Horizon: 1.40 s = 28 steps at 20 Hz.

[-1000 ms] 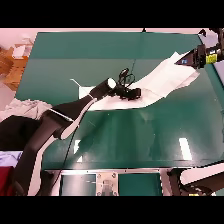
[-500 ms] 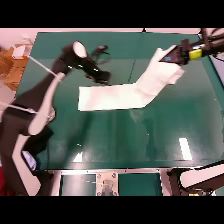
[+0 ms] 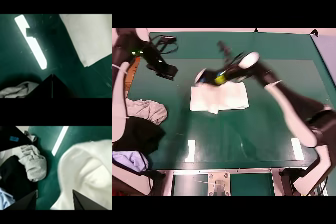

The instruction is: Fold the shirts.

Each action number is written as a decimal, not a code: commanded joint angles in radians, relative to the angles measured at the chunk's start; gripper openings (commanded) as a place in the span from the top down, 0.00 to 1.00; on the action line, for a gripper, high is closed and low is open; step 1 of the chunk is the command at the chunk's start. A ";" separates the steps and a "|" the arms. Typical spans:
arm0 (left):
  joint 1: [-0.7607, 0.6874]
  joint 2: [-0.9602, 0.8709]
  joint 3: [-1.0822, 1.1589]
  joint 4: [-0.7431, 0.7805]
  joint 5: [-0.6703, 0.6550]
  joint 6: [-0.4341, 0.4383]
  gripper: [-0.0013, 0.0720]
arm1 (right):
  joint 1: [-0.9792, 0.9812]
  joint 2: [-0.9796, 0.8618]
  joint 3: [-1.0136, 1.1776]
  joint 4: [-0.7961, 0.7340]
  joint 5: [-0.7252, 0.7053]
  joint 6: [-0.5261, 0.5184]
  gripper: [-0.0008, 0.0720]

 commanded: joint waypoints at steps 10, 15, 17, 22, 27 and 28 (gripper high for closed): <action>0.106 0.012 -0.005 -0.025 -0.048 0.038 0.95 | -0.571 0.104 -0.107 -0.262 0.328 0.140 0.24; 0.106 0.011 -0.005 -0.053 -0.045 0.020 0.95 | -0.632 0.056 -0.393 -0.027 0.259 -0.012 0.24; 0.106 0.011 -0.005 -0.056 -0.044 0.018 0.95 | -0.586 -0.005 -0.392 0.087 0.241 -0.068 0.24; 0.106 0.011 -0.056 -0.074 -0.049 0.012 0.95 | -0.465 -0.090 -0.264 0.180 0.226 -0.097 0.48; 0.106 0.011 -0.089 -0.081 -0.058 0.012 0.95 | -0.514 -0.061 -0.160 0.150 0.215 -0.068 0.97; 0.106 0.012 -0.089 -0.082 -0.065 0.012 0.95 | -0.558 -0.034 -0.161 0.089 0.211 -0.037 0.97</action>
